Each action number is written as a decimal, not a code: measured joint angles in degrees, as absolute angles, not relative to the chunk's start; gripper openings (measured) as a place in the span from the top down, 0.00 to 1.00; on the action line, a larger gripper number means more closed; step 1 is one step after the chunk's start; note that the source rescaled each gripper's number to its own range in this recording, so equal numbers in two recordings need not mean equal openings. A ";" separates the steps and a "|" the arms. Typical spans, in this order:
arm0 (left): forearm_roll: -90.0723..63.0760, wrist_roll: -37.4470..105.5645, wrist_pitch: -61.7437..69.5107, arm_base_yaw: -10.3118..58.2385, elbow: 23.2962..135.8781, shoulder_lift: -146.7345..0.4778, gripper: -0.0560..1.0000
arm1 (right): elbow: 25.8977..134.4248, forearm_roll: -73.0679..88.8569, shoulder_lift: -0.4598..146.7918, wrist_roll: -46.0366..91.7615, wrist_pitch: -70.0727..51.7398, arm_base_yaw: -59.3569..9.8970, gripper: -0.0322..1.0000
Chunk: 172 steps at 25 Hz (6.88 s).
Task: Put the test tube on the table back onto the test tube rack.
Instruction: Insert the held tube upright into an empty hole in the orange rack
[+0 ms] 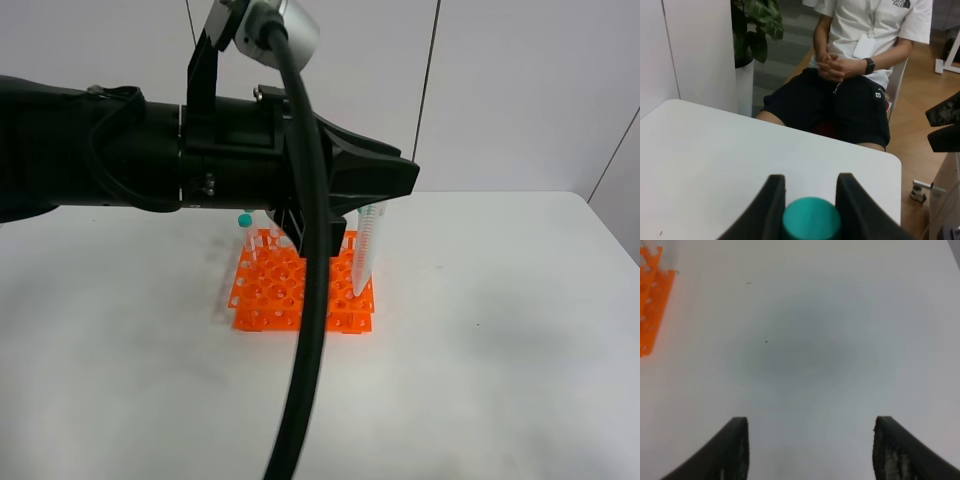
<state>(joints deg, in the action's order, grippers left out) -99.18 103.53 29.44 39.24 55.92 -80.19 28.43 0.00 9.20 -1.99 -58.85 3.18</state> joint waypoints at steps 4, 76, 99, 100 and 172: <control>-99.18 103.53 29.44 39.24 55.92 -80.19 0.94 | 28.43 0.00 9.20 -1.99 -58.85 3.18 0.26; 5.30 -1.67 -54.56 25.02 48.34 -110.61 0.94 | 28.43 0.00 9.20 -2.00 -58.81 3.18 0.26; 3.66 -2.57 -57.79 22.13 50.81 -116.09 0.94 | 28.43 0.00 9.20 -2.00 -58.81 3.18 0.26; 3.66 -2.63 -57.37 21.86 50.81 -116.16 0.94 | 28.43 0.00 9.20 -2.00 -58.81 3.18 0.26; 4.87 -4.14 -61.98 21.89 51.85 -123.71 0.92 | 28.43 0.00 9.20 -2.00 -58.81 3.18 0.26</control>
<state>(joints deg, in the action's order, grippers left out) 4.87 -4.14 -61.98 21.89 51.85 -123.71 28.43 0.00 9.20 -2.00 -58.81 3.18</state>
